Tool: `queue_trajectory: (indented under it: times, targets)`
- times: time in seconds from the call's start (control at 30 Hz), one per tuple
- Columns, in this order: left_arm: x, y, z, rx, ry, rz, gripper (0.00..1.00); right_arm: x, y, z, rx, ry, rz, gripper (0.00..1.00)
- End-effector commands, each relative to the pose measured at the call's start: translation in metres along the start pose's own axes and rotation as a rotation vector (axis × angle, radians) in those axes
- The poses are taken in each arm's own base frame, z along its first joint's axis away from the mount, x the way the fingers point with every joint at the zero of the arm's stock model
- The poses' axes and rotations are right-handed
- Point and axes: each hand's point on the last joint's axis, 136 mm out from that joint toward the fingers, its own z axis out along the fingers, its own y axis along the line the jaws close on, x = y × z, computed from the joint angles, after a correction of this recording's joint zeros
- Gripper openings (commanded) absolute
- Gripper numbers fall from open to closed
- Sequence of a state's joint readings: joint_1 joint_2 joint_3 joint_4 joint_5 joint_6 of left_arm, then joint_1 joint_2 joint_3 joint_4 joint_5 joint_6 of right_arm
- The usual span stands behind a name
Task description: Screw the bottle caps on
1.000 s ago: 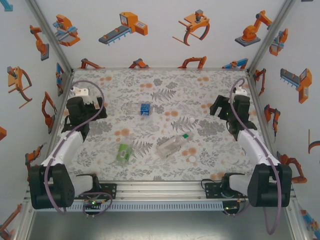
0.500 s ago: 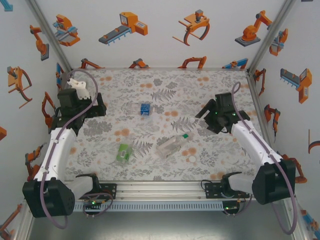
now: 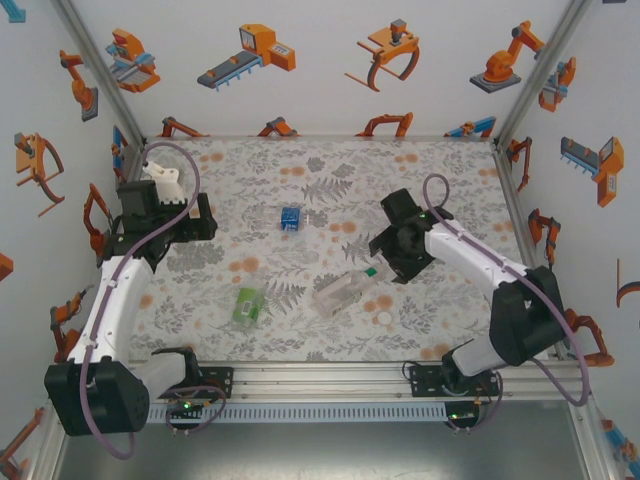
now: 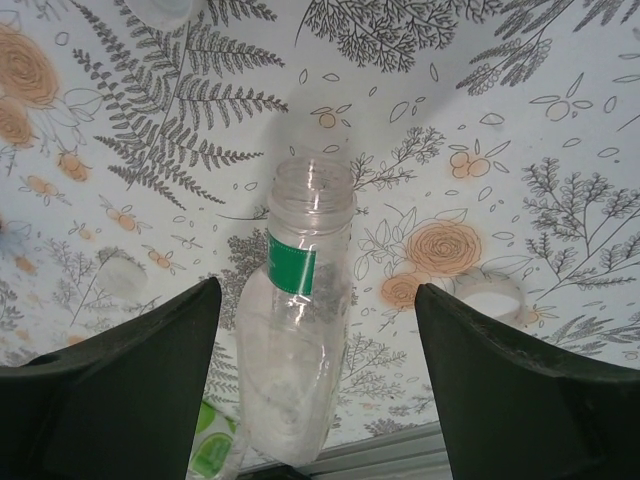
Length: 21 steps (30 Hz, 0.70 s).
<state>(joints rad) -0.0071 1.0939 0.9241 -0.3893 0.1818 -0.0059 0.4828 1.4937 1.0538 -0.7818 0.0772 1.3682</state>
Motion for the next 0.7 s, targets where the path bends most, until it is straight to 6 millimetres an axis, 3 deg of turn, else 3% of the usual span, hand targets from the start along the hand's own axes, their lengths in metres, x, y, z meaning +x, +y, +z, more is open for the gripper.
queue_trajectory:
  times: [0.0,0.27,0.67]
  targets:
    - [0.002,-0.005,-0.008,0.013,-0.013,0.012,1.0,0.002,0.003,0.001,0.028,-0.01,0.035,0.69]
    - [-0.005,-0.002,-0.015,-0.011,-0.051,0.03,0.99,0.017,0.008,0.033,0.024,0.046,0.07,0.65]
    - [-0.006,-0.005,-0.019,-0.003,-0.075,0.033,0.99,0.029,-0.002,0.058,0.078,0.063,0.079,0.6]
